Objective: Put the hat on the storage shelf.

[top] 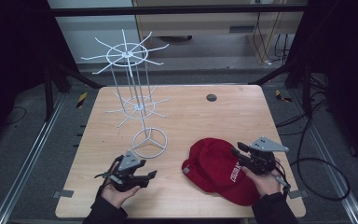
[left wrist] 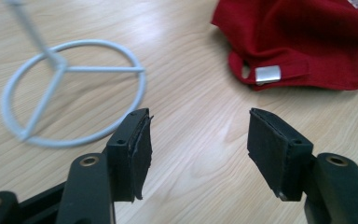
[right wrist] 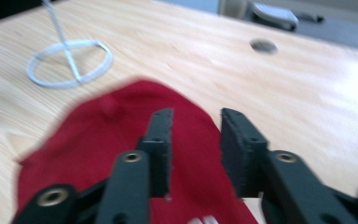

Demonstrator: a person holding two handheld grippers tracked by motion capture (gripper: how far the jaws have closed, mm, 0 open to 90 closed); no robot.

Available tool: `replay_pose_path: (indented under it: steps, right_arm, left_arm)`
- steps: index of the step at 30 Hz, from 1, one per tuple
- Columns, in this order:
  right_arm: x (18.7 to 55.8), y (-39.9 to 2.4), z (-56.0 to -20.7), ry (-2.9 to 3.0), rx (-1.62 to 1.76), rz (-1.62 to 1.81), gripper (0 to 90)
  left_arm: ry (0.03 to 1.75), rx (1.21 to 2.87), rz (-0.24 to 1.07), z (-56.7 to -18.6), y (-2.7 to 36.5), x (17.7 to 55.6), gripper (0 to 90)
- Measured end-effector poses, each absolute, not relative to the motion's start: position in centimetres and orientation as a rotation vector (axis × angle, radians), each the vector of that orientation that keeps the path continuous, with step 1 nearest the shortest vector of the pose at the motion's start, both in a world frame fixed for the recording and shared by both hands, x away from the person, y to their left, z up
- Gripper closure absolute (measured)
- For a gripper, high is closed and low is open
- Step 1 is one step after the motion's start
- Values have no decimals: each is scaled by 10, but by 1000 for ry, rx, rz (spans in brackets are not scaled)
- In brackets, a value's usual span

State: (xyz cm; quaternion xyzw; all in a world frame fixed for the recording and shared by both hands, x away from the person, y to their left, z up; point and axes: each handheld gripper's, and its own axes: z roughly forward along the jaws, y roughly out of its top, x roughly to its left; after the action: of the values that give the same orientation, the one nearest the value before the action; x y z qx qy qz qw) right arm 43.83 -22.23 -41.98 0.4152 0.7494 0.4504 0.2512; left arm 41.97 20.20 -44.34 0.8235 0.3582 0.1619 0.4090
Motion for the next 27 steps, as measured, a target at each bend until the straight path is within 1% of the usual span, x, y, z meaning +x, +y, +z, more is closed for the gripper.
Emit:
replay_pose_path:
  steps: [4, 8, 12, 19, 22, 24, 26, 27]
  right_arm:
    - [442, -201, -401, 2073, 1056, 1271, 548]
    - [450, -176, -397, 2124, 1028, 1259, 462]
    - [463, -157, -407, 2183, 1047, 1204, 398]
    - [473, -136, -431, 2277, 1032, 1124, 289]
    - [475, -131, -440, 2304, 1032, 1086, 269]
    - [475, -128, -445, 2320, 1026, 1043, 275]
    - [476, -126, -451, 2325, 1025, 995, 335]
    - [477, -125, -454, 2327, 1028, 961, 398]
  left_arm:
    - [983, 2042, 461, -442, 231, 416, 394]
    - [1068, 1993, 514, -445, 257, 419, 393]
    - [1144, 1946, 567, -450, 276, 426, 389]
    - [1228, 1897, 603, -458, 297, 438, 388]
    - [1247, 1889, 611, -459, 302, 440, 389]
    - [1247, 1887, 616, -460, 303, 441, 392]
    - [1248, 1895, 616, -461, 303, 441, 395]
    - [1251, 1897, 613, -462, 303, 442, 397]
